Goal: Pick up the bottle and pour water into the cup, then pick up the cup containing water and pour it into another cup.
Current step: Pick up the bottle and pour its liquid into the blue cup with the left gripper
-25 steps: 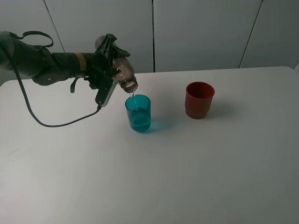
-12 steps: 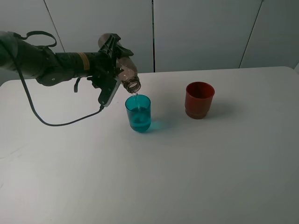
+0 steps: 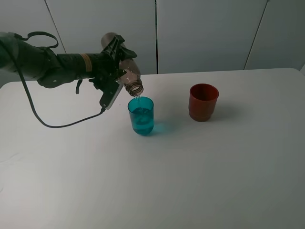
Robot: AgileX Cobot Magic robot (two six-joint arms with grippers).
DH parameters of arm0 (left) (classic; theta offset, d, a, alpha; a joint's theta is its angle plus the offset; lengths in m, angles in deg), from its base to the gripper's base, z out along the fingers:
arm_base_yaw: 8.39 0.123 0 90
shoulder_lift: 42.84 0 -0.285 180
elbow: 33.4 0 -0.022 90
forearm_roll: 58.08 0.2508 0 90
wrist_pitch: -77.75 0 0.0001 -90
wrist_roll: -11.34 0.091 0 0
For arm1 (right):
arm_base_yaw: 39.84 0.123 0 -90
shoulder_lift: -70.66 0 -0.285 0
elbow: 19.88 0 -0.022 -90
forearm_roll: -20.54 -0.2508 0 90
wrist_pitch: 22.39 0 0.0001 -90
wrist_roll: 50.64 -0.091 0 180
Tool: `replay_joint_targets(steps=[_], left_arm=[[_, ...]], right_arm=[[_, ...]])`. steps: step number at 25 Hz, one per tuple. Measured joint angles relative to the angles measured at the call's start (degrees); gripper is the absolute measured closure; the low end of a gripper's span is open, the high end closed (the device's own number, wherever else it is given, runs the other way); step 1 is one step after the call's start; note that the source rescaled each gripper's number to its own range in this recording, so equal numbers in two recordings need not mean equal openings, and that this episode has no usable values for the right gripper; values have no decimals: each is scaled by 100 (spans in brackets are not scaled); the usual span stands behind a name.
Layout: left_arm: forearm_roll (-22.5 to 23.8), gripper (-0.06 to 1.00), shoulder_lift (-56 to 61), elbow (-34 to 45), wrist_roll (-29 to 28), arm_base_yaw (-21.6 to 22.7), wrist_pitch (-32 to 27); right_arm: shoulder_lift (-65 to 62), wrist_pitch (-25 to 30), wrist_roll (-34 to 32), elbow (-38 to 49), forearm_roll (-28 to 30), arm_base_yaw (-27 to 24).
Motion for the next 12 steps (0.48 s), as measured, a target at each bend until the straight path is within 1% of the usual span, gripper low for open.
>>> replay_joint_targets(steps=[5,12], left_arm=[[0,93,0,0,125,0,11],[-146,93,0,0,294,-59,162]], right_arm=[[0,0,0,0,0,0],[0,0,0,0,0,0]])
